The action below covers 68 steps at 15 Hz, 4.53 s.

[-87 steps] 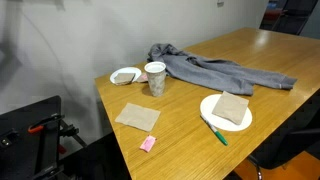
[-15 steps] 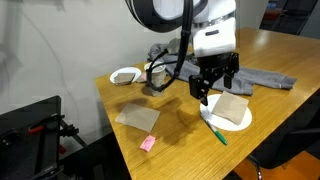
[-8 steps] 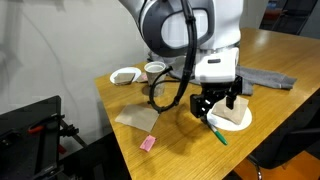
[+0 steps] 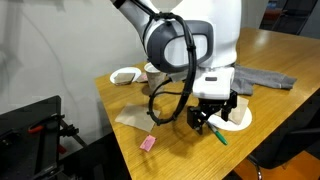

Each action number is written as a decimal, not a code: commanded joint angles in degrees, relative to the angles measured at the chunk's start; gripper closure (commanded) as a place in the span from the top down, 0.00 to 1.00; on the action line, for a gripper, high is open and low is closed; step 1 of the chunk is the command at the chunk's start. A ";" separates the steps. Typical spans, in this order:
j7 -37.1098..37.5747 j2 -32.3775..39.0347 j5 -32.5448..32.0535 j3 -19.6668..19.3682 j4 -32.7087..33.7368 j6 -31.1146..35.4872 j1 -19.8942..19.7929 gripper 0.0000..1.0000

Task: Put the marker in the cup

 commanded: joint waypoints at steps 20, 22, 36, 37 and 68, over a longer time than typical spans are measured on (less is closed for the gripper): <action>0.32 8.32 0.90 -0.21 11.69 -4.89 -0.10 1.00; 0.56 9.65 0.93 -0.21 13.25 -5.78 -0.26 1.00; 0.79 16.36 0.91 -0.24 21.12 -9.29 -1.68 0.49; 0.80 16.30 0.88 -0.24 21.34 -9.43 -1.71 0.43; -9.57 -20.68 -30.90 -6.37 -8.30 3.37 13.13 0.04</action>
